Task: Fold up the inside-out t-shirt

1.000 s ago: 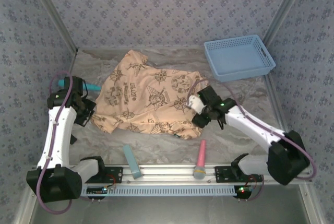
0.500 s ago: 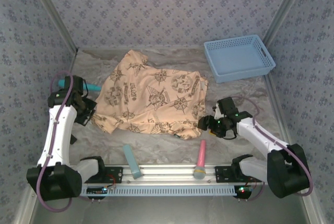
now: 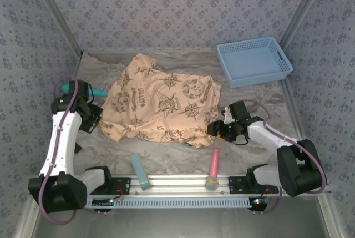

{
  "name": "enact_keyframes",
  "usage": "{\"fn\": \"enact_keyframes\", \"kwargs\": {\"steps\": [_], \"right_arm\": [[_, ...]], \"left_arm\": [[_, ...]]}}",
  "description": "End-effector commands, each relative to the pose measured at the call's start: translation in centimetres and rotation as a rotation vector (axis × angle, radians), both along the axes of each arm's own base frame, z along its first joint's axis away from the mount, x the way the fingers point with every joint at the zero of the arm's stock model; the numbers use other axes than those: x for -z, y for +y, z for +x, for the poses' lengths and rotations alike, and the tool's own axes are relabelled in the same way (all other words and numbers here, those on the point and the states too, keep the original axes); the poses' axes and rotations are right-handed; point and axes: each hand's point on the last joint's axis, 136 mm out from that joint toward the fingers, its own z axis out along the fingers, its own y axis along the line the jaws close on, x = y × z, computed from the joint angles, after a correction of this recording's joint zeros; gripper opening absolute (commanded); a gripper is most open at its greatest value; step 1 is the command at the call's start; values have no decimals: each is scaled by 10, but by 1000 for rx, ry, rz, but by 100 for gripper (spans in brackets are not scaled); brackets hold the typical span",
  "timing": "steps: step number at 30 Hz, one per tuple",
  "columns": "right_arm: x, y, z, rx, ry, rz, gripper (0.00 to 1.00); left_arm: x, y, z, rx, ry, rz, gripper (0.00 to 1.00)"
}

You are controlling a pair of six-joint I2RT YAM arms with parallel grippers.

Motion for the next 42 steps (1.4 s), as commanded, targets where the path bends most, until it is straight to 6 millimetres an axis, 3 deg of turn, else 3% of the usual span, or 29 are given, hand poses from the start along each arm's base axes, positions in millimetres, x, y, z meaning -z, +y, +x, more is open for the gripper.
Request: {"fn": "enact_keyframes", "kwargs": {"steps": [1, 3, 7, 10, 17, 20, 23, 25, 28, 32, 34, 38, 42], "right_arm": [[10, -1, -1, -25, -2, -6, 62], [9, 9, 1, -45, -20, 57, 56], [-12, 24, 9, -85, -94, 155, 17], [-36, 18, 18, -89, -171, 113, 1], [-117, 0, 32, -157, -335, 37, 0], [-157, -19, 48, -123, -412, -26, 0], [-186, -28, 63, -69, -449, 22, 0], [-188, -27, 66, -57, -430, 58, 0], [-170, -18, 53, -90, -369, 92, 0], [-157, -16, 30, -122, -333, 104, 0], [-159, -22, 33, -99, -350, 92, 0], [-183, -28, 80, -47, -405, 143, 0], [-219, -34, 153, -21, -514, 130, 0]], "left_arm": [[1, 2, 0, 2, 8, 6, 0], [0, 2, 1, 4, 7, 4, 0], [-1, 2, 2, -9, 0, 1, 0], [-5, 1, 2, -11, -9, -7, 0], [-14, 1, 4, -19, -27, -20, 0], [-24, 5, 10, -40, -58, -39, 0], [-39, 6, 19, -50, -101, -54, 0], [-47, 7, 22, -57, -120, -57, 0], [-55, 5, 21, -60, -144, -64, 0], [-49, 5, 11, -62, -131, -55, 0], [-44, 4, 12, -64, -128, -65, 0], [-48, -3, 43, -57, -187, -132, 0], [-75, -7, 93, -48, -266, -179, 0]]}}
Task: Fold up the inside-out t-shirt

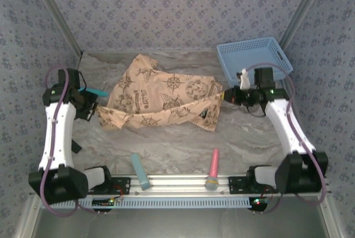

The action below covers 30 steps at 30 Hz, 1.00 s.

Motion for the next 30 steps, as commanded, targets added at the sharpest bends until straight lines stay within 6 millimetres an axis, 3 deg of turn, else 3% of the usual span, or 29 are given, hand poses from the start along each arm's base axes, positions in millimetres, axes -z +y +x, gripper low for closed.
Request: {"fn": "enact_keyframes", "kwargs": {"steps": [1, 5, 7, 10, 12, 15, 20, 23, 30], "right_arm": [[-51, -4, 66, 24, -167, 43, 0], [-95, -6, 132, 41, -255, 71, 0], [-128, -10, 155, 55, -322, 62, 0], [-168, -15, 178, 68, -400, 57, 0], [-184, -17, 178, 61, -408, 67, 0], [-193, -17, 161, 47, -417, 44, 0], [-173, -23, 106, 66, -414, 7, 0], [-172, -30, 73, 89, -422, -1, 0], [-234, -41, 23, 143, -564, -12, 0]], "left_arm": [[-40, -4, 53, 3, -146, -36, 0], [-84, -5, 107, 14, -243, 18, 0], [-116, -5, 132, 29, -305, 51, 0], [-172, -1, 164, 54, -410, 148, 0], [-206, 0, 169, 58, -471, 165, 0], [-229, -5, 156, 70, -514, 160, 0], [-213, -16, 125, 167, -435, 188, 0], [-213, -15, 106, 136, -509, 178, 0], [-268, -2, 53, 63, -656, 258, 0]]}}
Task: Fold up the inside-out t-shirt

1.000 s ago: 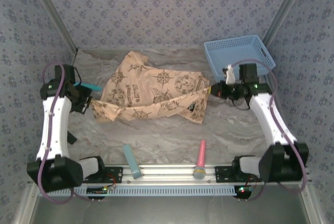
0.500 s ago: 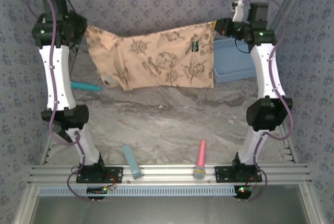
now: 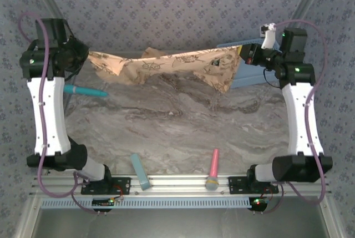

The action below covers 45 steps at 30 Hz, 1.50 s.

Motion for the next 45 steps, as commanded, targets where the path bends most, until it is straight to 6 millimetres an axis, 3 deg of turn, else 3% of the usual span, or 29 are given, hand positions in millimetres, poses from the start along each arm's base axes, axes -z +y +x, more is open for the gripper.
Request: {"fn": "enact_keyframes", "kwargs": {"steps": [1, 5, 9, 12, 18, 21, 25, 28, 30, 35, 38, 40, 41, 44, 45], "right_arm": [[-49, -5, -25, 31, -128, -6, 0], [-72, -6, -30, 44, -176, 20, 0], [-67, -8, -5, 56, -154, 32, 0], [-58, -7, 28, 40, -128, 47, 0], [-31, 7, 105, -3, -84, 45, 0], [-41, 16, 145, -26, -114, 52, 0], [-86, 15, 174, -28, -209, 170, 0], [-127, 4, 169, -25, -326, 268, 0], [-136, 2, 162, -17, -326, 270, 0], [-128, 14, 125, -36, -321, 102, 0], [-113, 25, 100, -56, -290, 57, 0], [-91, 34, 86, -76, -256, 35, 0], [-73, 41, 79, -90, -231, 22, 0], [-9, 52, 58, -89, -152, -31, 0], [23, 54, 51, -80, -108, -49, 0]], "left_arm": [[-60, 8, -25, -36, -198, 48, 0], [-95, 7, -41, -57, -303, 120, 0], [-108, 11, -28, -83, -356, 144, 0], [-101, 11, -2, -81, -335, 157, 0], [-82, 8, 70, -72, -312, 176, 0], [-86, 0, 105, -28, -340, 162, 0], [-114, -15, 133, 34, -480, 114, 0], [-138, -8, 131, 15, -570, 105, 0], [-150, -4, 124, -3, -606, 109, 0], [-180, 1, 89, -12, -669, 175, 0], [-190, 8, 61, -37, -665, 222, 0], [-178, 5, 49, -10, -609, 228, 0], [-162, 0, 45, 21, -558, 219, 0], [-94, -20, 37, 101, -418, 187, 0], [-56, -25, 34, 111, -363, 160, 0]]}}
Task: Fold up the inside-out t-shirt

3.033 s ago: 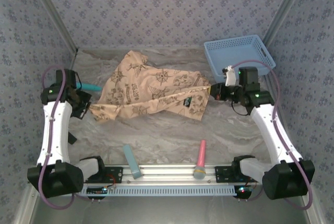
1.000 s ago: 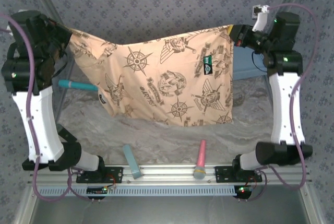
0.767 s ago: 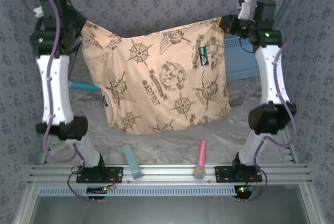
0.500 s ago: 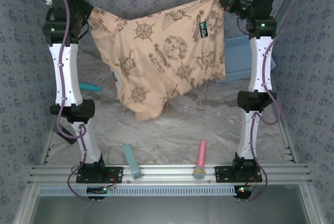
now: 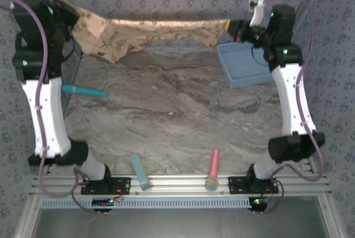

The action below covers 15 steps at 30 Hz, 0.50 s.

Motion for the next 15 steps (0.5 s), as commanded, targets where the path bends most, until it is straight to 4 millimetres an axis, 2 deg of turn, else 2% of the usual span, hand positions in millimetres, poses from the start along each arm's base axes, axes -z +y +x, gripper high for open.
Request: {"fn": "enact_keyframes", "kwargs": {"steps": [1, 4, 6, 9, 12, 15], "right_arm": [[88, 2, -9, 34, 87, -87, 0], [168, 3, -42, 38, 240, -56, 0], [214, 5, -65, 38, 324, -41, 0], [275, 0, -97, 69, 494, -61, 0], [322, -5, -131, 87, 646, -69, 0], [347, -11, -159, 96, 726, -91, 0]], "left_arm": [[95, -17, -6, 58, 158, -34, 0], [204, -14, -43, 1, 361, -168, 0], [274, -25, -69, 6, 501, -260, 0], [346, -34, -113, 3, 701, -273, 0], [396, -37, -154, -20, 880, -282, 0], [418, -32, -185, -65, 981, -297, 0]]}}
